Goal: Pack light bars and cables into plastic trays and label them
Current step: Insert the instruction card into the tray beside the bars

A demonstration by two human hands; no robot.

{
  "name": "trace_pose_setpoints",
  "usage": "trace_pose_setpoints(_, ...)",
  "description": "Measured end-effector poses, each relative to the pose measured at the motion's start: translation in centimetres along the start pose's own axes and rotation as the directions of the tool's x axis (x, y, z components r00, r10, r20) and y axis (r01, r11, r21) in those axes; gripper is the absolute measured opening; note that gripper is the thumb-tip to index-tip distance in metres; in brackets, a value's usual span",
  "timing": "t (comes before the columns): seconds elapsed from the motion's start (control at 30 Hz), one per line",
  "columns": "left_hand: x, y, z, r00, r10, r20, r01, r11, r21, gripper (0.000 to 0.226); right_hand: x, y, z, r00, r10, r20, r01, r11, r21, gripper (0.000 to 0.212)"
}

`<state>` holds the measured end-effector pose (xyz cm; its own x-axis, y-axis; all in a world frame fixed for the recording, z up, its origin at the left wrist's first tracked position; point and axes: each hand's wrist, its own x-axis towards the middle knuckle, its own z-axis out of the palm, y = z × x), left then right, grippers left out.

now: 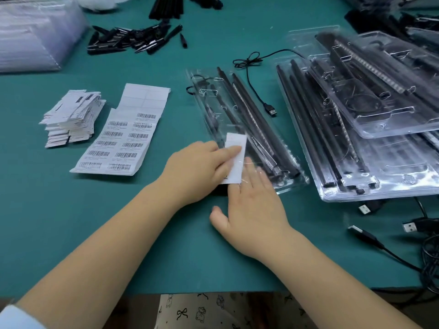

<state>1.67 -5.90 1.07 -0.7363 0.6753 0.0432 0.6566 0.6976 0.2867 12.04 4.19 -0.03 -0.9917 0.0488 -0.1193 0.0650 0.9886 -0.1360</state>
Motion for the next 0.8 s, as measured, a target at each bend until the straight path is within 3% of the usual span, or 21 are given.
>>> trace_pose_setpoints(0.1, 0.0, -0.9, 0.0, 0.978, 0.204, -0.042, -0.197, 0.970, 0.140, 0.055, 0.0, 0.0, 0.0, 1.000, 0.001, -0.014, -0.001, 1.000, 0.011, 0.082)
trace_pose_setpoints(0.17, 0.3, -1.5, 0.1, 0.968, 0.246, 0.050, -0.251, 0.955, 0.159, 0.066, 0.0, 0.0, 0.0, 1.000, 0.007, -0.018, -0.007, 1.000, 0.019, 0.082)
trace_pose_setpoints(0.23, 0.5, -1.8, 0.4, 0.971, 0.212, 0.110, -0.227, 0.964, 0.140, 0.073, 0.1, 0.0, 0.0, 1.000, 0.005, -0.020, -0.005, 1.000, 0.013, 0.080)
trace_pose_setpoints(0.33, 0.4, -1.5, 0.6, 0.986, 0.138, 0.094, -0.152, 0.976, 0.157, 0.076, 0.0, 0.0, 0.0, 1.000, 0.001, -0.027, 0.000, 1.000, 0.016, 0.078)
trace_pose_setpoints(0.53, 0.2, 0.0, 1.6, 1.000, -0.004, 0.013, 0.001, 0.974, 0.227, 0.053, 0.0, 0.1, 0.0, 0.999, 0.003, -0.040, -0.001, 0.999, 0.037, 0.079)
trace_pose_setpoints(0.67, 0.0, 0.9, 2.0, 0.995, -0.087, -0.055, 0.098, 0.964, 0.249, 0.055, -0.5, -0.2, -0.2, 0.998, 0.015, -0.055, -0.011, 0.998, 0.064, 0.078)
trace_pose_setpoints(0.8, 0.1, 0.9, 2.2, 0.993, -0.119, -0.020, 0.120, 0.957, 0.265, 0.065, -2.2, -0.4, -0.1, 0.998, 0.045, -0.039, -0.042, 0.995, 0.086, 0.086)
